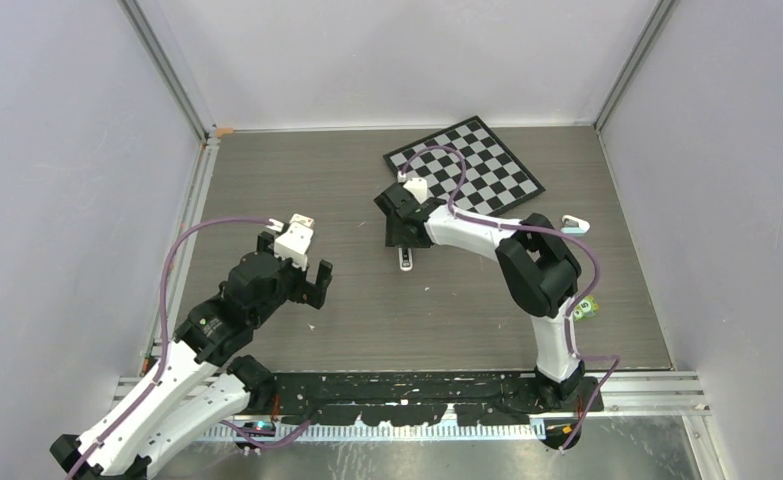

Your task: Load the staples into the stapler

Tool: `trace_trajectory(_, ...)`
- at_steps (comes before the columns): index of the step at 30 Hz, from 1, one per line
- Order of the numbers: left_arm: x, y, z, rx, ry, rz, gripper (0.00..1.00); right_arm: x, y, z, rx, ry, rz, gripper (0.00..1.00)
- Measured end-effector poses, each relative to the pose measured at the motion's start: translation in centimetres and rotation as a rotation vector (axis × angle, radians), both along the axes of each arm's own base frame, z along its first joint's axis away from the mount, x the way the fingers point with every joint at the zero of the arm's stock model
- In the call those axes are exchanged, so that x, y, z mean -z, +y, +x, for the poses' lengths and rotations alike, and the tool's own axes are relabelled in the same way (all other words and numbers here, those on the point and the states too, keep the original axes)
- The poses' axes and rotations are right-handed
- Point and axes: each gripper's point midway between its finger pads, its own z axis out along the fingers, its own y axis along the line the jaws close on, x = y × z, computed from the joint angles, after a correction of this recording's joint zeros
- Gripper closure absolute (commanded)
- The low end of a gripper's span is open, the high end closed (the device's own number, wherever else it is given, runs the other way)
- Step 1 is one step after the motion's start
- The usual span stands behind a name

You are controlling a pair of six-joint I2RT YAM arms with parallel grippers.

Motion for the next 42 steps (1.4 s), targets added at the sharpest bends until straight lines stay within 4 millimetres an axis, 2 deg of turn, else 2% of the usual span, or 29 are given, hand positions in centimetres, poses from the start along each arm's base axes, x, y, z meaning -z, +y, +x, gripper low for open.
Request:
trace_trajectory(4,-0.1,0.1,0.0,-0.002,-0.003,-0.002,0.00,-1.6,-0.7,-0.5,0.011,0.009,0.028,0.37)
trace_trajectory(9,-0.2,0.1,0.0,-0.003,-0.007,-0.003,0.00,-6.7,-3.2,-0.8,0.065,-0.039,0.108,0.34)
trace_trajectory(13,-0.3,0.1,-0.1,-0.002,-0.010,-0.006,0.00,-11.7,-7.9,0.1,0.174,-0.123,0.176,0.27)
trace_trajectory(15,-0.3,0.1,-0.1,-0.003,-0.011,-0.008,0.00,-13.8,-11.2,0.7,0.254,-0.173,0.189,0.20)
trace_trajectory(18,-0.5,0.2,-0.2,-0.002,-0.018,-0.013,0.00,-15.2,-16.1,1.4,0.374,-0.218,0.169,0.14)
trace_trajectory(20,-0.7,0.2,-0.3,-0.002,-0.025,-0.019,0.00,-15.2,-19.5,1.6,0.467,-0.227,0.129,0.02)
trace_trajectory(21,-0.8,0.2,-0.3,0.001,-0.029,-0.024,0.00,-15.0,-21.0,1.7,0.512,-0.226,0.107,0.01)
trace_trajectory(29,-0.9,0.0,-0.5,0.016,-0.029,-0.033,0.00,-12.3,-31.5,0.4,0.863,-0.166,0.002,0.00)
trace_trajectory(34,-1.0,0.0,-0.6,0.018,-0.033,-0.037,0.00,-8.2,-37.6,0.1,1.086,-0.071,-0.002,0.00)
trace_trajectory(37,-1.1,0.0,-0.6,0.018,-0.037,-0.040,0.00,-6.0,-40.2,-0.5,1.196,-0.018,0.012,0.00)
trace_trajectory(42,-1.1,0.0,-0.6,0.018,-0.035,-0.039,0.00,-4.7,-42.9,-1.1,1.333,-0.001,0.062,0.00)
